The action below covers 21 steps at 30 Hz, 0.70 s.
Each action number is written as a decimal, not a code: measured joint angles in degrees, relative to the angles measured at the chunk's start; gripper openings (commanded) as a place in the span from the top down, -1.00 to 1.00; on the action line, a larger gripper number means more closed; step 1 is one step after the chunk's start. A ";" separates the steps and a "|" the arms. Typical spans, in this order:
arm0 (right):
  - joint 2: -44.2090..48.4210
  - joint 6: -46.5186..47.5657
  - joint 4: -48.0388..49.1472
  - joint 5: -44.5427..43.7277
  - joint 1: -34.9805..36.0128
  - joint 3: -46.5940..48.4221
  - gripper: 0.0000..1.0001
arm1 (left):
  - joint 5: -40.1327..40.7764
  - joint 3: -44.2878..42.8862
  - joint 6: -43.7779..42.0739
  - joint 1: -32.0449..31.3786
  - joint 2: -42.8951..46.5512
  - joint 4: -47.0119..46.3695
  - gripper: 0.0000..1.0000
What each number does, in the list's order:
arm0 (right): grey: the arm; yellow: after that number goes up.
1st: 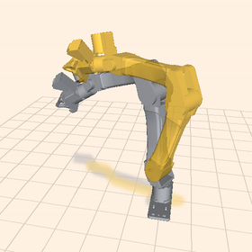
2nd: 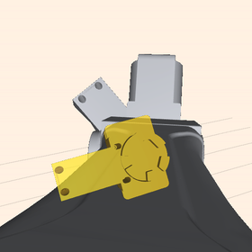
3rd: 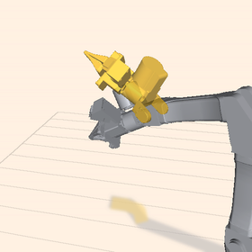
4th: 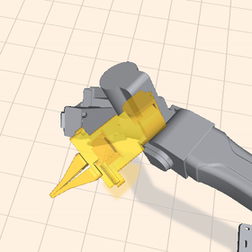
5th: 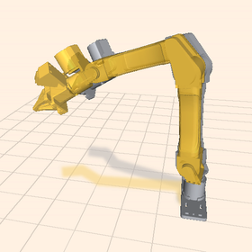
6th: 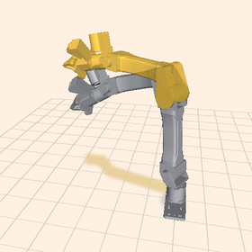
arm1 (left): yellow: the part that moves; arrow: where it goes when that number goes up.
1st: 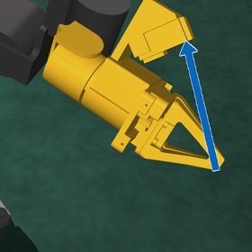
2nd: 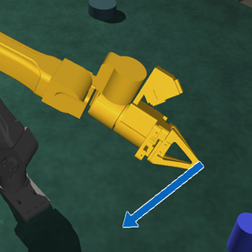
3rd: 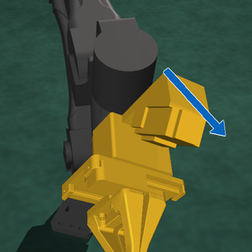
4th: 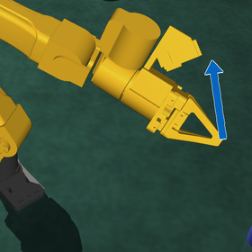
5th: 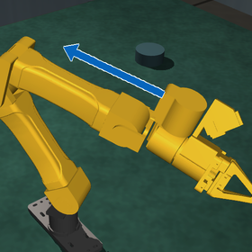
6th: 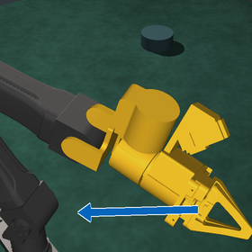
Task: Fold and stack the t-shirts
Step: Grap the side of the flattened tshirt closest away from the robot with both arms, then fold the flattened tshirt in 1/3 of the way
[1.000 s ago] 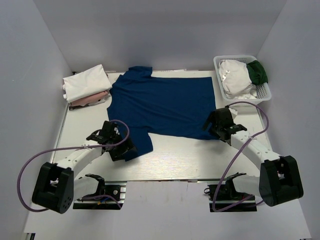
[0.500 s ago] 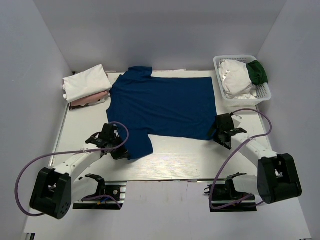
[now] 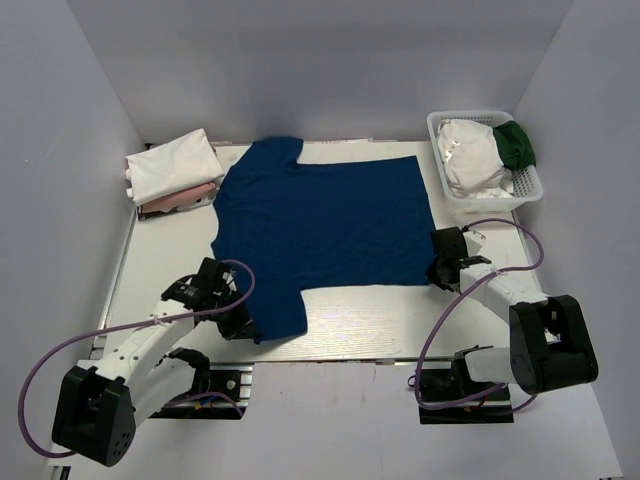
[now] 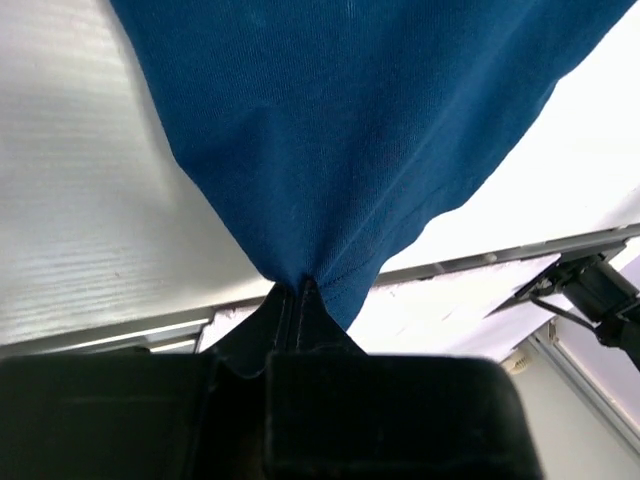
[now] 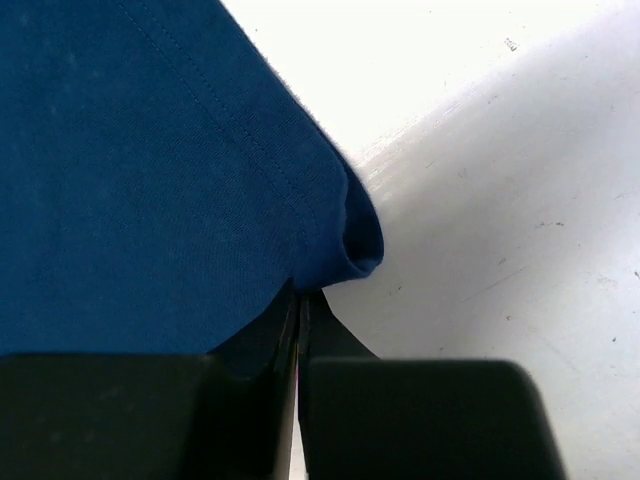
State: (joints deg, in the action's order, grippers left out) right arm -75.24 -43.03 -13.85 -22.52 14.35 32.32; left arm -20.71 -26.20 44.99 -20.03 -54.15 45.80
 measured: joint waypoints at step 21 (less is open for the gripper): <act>-7.28 6.97 -6.14 4.44 0.39 19.52 1.00 | 4.39 -31.98 -6.08 1.36 -22.88 -16.76 1.00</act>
State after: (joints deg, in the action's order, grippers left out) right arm -82.52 -36.05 -19.99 -18.09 14.74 51.83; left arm -16.32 -58.17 38.92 -18.68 -77.03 29.04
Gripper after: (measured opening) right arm 0.009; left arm 0.031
